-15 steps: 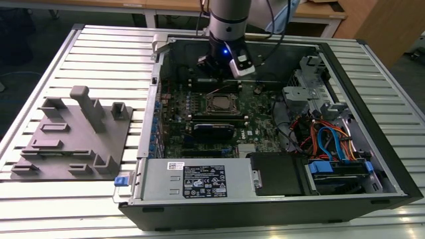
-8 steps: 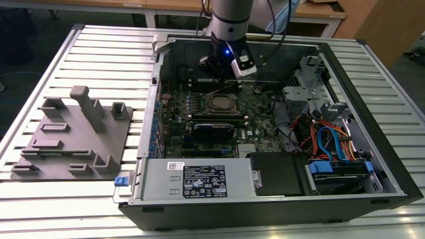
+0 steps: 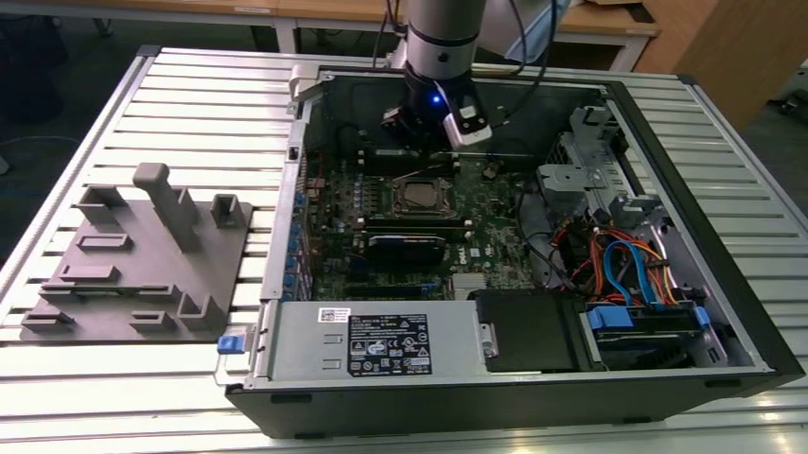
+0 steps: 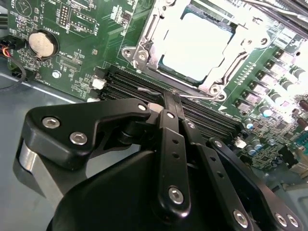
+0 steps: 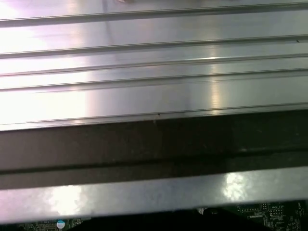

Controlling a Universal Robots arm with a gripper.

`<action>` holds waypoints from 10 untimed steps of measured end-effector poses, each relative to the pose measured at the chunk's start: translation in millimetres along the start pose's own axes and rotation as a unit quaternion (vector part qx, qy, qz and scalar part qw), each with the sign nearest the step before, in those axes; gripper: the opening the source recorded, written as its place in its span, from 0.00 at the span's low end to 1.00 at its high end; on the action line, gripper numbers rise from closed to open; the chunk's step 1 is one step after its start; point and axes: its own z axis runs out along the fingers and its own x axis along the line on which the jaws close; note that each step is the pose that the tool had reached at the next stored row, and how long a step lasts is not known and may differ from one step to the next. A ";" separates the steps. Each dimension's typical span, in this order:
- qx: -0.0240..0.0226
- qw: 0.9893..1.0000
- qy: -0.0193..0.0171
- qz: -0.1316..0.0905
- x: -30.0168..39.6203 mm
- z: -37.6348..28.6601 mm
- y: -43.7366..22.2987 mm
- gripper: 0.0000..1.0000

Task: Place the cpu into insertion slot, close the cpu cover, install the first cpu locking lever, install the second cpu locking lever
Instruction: 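Install the first cpu locking lever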

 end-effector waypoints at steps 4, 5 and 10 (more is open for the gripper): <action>0.000 1.000 0.000 0.000 -2.6 1.5 0.6 0.10; 0.000 1.000 0.000 0.000 -3.2 1.9 0.7 0.10; 0.001 1.000 0.000 0.000 -6.1 4.3 1.2 0.10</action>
